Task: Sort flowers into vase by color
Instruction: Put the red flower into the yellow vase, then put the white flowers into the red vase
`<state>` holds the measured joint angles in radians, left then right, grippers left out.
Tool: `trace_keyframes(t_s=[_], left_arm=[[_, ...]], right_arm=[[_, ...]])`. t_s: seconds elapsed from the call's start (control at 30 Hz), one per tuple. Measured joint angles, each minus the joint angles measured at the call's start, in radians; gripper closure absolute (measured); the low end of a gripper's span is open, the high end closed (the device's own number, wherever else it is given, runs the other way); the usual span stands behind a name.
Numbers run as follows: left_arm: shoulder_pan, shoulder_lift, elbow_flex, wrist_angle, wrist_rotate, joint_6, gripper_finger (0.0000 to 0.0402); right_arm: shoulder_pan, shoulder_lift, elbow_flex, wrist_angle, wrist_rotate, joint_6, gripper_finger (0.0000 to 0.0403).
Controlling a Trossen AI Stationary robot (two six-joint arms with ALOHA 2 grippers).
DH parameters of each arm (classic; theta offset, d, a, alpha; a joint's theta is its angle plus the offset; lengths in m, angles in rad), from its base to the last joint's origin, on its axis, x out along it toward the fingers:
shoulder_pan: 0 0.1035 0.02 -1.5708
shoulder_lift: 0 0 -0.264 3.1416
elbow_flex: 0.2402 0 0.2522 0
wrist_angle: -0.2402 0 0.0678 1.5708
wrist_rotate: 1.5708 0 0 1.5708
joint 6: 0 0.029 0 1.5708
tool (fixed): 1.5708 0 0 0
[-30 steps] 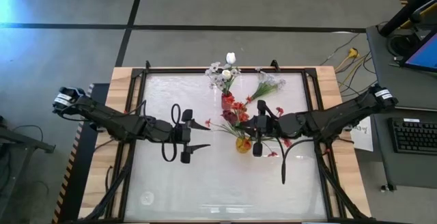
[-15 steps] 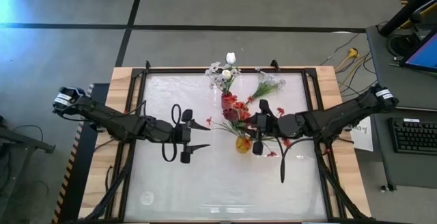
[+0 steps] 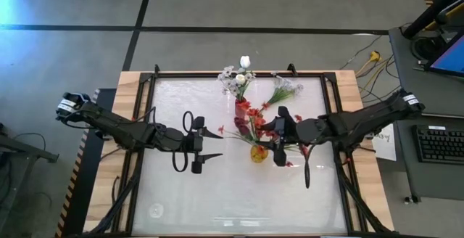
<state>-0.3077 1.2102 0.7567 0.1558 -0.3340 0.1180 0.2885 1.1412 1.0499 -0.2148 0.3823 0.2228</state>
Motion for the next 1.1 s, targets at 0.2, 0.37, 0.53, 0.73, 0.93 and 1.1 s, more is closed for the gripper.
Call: trace_keyframes(t_s=[0.2,0.37,0.53,0.73,0.93,1.1], left_arm=[[0.000,0.000,0.000,0.000,0.000,0.000,0.0155],[0.000,-0.002,0.000,-0.001,0.000,0.002,0.0155],[0.000,-0.038,0.022,-0.008,0.002,0.009,0.0155],[0.001,-0.133,0.032,-0.071,0.003,0.073,0.0155],[0.042,-0.222,0.029,-0.077,0.003,0.180,0.0155],[0.149,-0.268,0.027,-0.116,0.003,0.195,0.0155]], right_arm=[[0.031,0.000,0.131,-0.222,0.001,0.073,0.0166],[0.048,0.000,0.239,-0.331,0.001,0.082,0.0165],[0.033,-0.001,0.379,-0.446,0.051,0.099,0.0168],[-0.058,-0.002,0.530,-0.633,0.236,0.096,0.0179],[-0.315,-0.005,0.569,-0.754,0.227,0.100,0.0193],[-0.621,-0.002,0.567,-0.775,0.024,0.075,0.0204]])
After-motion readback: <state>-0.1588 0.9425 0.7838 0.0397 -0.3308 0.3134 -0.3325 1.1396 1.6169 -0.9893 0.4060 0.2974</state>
